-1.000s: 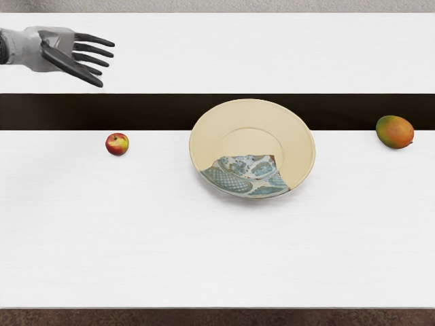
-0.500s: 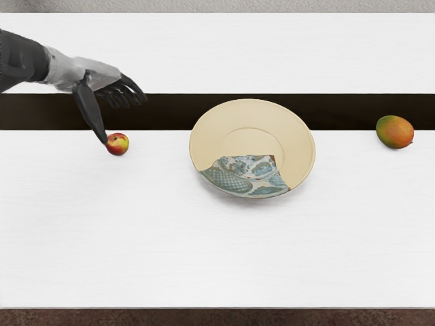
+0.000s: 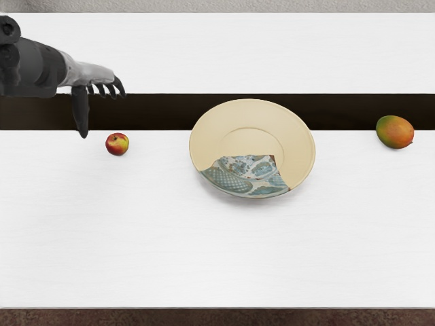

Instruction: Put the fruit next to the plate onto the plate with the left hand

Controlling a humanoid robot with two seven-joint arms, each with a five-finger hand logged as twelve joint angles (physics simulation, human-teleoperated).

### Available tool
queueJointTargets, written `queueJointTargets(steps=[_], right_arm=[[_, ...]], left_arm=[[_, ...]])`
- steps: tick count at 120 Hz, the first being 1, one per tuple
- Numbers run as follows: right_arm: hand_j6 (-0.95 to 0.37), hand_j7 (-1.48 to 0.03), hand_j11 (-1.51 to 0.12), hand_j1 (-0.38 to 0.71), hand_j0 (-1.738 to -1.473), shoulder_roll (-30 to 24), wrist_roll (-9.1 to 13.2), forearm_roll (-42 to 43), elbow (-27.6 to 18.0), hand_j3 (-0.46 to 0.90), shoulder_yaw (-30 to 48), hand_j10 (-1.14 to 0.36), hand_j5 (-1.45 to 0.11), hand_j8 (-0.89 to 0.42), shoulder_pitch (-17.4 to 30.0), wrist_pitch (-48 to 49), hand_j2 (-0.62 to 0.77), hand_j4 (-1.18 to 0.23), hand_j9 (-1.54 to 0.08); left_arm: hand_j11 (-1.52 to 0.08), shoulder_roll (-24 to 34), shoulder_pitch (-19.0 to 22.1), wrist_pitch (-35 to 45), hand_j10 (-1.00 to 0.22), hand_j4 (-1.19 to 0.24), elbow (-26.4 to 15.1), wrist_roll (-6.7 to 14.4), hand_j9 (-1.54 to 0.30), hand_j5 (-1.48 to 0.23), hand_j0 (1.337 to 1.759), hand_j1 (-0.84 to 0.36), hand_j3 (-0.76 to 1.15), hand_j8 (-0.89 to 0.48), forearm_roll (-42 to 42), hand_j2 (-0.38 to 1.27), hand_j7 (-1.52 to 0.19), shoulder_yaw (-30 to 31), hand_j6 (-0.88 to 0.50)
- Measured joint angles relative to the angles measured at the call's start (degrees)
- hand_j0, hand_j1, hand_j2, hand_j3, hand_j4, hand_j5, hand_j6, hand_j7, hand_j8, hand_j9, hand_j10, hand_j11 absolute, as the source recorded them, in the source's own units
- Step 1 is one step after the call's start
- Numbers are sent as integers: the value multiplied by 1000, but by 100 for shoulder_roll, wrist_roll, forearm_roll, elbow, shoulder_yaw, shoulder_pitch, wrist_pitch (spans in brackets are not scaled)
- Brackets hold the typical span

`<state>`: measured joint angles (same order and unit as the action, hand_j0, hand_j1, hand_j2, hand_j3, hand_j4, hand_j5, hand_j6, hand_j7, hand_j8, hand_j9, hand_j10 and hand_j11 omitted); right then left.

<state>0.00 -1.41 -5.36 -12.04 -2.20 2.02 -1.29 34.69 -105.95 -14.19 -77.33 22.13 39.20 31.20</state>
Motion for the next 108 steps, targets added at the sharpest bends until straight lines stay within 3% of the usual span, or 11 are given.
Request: queueJointTargets(steps=[51, 108], right_arm=[[-31, -40, -40, -312, -1658, 0, 0, 0, 0, 0, 0, -31, -40, -31, 0, 1, -6, -31, -40], [-31, -40, -40, -312, -1658, 0, 0, 0, 0, 0, 0, -31, -40, -31, 0, 1, -6, -31, -40]], left_arm=[[-332, -1018, 106, 1458, -256, -257, -19, 97, -332, -332, 1658, 43, 0, -257, -47, 52, -332, 1109, -257], [-398, -1557, 694, 2507, -307, -307, 181, 99, -398, -398, 1658, -18, 0, -308, -35, 62, -398, 1465, -308]])
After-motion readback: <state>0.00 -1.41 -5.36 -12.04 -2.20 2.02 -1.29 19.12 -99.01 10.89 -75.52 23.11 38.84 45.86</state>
